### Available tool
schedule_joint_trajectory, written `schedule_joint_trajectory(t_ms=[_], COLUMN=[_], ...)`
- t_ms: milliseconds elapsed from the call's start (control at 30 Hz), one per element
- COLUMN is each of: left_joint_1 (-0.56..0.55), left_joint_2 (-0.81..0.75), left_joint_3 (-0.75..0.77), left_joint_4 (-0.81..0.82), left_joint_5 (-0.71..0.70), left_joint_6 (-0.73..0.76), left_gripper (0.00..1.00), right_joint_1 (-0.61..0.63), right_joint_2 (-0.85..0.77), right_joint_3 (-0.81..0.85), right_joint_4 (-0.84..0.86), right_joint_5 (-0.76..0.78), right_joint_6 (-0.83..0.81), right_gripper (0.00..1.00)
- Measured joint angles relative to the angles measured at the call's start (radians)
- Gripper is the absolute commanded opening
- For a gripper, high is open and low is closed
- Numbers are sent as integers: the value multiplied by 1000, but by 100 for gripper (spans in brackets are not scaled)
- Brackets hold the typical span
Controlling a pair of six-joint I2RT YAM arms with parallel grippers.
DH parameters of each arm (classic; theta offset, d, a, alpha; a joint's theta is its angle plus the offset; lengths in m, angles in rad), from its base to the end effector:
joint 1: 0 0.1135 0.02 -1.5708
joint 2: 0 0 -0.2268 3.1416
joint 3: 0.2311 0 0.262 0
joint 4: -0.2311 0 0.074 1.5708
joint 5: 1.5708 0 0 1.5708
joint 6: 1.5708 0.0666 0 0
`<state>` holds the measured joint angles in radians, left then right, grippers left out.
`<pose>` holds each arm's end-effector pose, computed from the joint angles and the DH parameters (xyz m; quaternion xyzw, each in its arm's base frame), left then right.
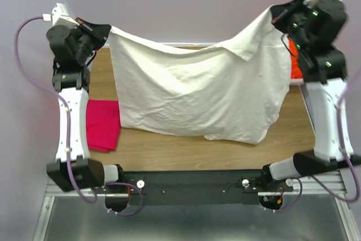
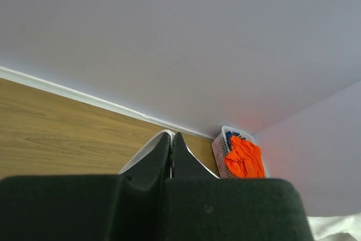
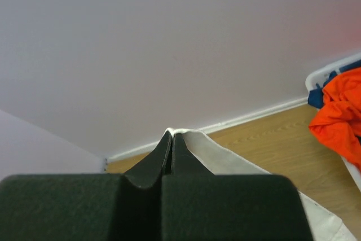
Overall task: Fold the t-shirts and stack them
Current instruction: Flatten the tshirt out
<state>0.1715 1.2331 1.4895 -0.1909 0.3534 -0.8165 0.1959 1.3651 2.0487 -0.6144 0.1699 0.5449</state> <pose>0.3119 0.0306 0.4591 -0.2061 0.6533 -0.3417 0.6434 0.2698 0.0421 0.5528 0.1791 0.6587 0.2098 0.7001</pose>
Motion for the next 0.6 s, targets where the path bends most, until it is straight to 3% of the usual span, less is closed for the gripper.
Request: schedule_joint_trajectory(t_ms=[200,367,433,500,600], left_joint_1=[-59,-83,-82,-74,-45], left_joint_2=[336,729,891,972,972], left_joint_3=[129,518,757,903,956], left_joint_4=[95,72,45,23,54], left_joint_5=[10,72,98,123,172], left_joint_6=[-26,-48,-53,-64,-95], left_gripper=[0,0,0,0,0], right_joint_1=[-7,-40,-68,-94,-122], right_joint_2=[329,690,817,833,751], right_joint_3=[45,382,548,560,440], right_joint_4=[105,138,153,181,274], right_joint_5=[-71,-149,-180,-189,-191], right_joint_6=[-7,-2,12,27,37], right_gripper=[1,0,0,1,0])
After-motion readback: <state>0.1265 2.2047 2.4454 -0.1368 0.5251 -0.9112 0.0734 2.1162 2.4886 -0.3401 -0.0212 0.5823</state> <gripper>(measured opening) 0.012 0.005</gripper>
